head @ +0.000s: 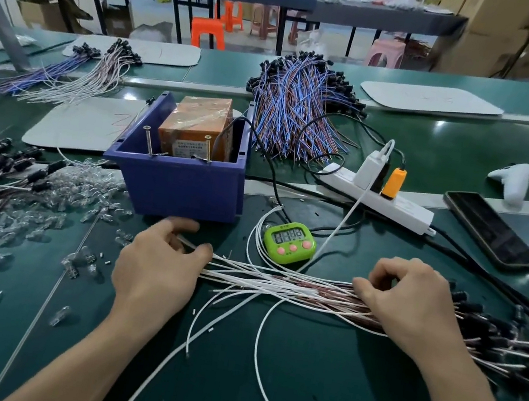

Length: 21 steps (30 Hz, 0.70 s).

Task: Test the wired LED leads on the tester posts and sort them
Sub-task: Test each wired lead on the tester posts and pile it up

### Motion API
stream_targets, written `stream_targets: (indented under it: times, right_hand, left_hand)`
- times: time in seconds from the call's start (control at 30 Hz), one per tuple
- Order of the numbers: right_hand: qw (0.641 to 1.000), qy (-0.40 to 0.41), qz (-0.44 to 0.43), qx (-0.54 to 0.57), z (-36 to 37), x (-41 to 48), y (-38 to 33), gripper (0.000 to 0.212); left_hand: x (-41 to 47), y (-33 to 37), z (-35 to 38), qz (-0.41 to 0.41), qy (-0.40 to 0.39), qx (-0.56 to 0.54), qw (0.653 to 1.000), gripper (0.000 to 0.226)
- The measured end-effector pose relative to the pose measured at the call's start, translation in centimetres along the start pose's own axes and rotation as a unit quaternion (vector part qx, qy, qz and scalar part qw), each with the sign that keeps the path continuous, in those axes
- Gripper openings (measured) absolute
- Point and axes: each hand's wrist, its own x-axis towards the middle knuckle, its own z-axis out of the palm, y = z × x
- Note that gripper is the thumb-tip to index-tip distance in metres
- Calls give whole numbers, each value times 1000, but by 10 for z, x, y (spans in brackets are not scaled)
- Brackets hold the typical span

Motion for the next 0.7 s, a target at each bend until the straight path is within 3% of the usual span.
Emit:
stream_targets:
  times: [0.1, 0.2, 0.3, 0.4, 0.47, 0.63, 0.7]
  right_hand:
    - [1000, -7, -9, 7, -4, 0, -2, 28]
    - [998, 26, -48, 15, -2, -5, -11, 25]
    - [993, 20, -96, 68, 14, -17, -27, 16]
    - [987, -33, -136, 81, 35, -26, -41, 24]
    - [982, -52, -172, 62, 43, -28, -47, 32]
    - [975, -60, -204, 62, 48, -29, -50, 15]
    - [975, -63, -203, 65, 46, -29, -50, 14]
  left_hand:
    - [-8, 1, -4, 65, 63, 55, 994, 56]
    - [-21, 4, -4, 252, 90, 86, 960, 41]
    - [-32, 7, 10, 383, -51, 96, 917, 37]
    - [-37, 5, 25, 406, -174, 115, 890, 46]
    - [-35, 3, 29, 398, -178, 111, 893, 45]
    - [-31, 4, 27, 413, -182, 57, 890, 23]
    - [-32, 4, 27, 428, -160, 70, 887, 26]
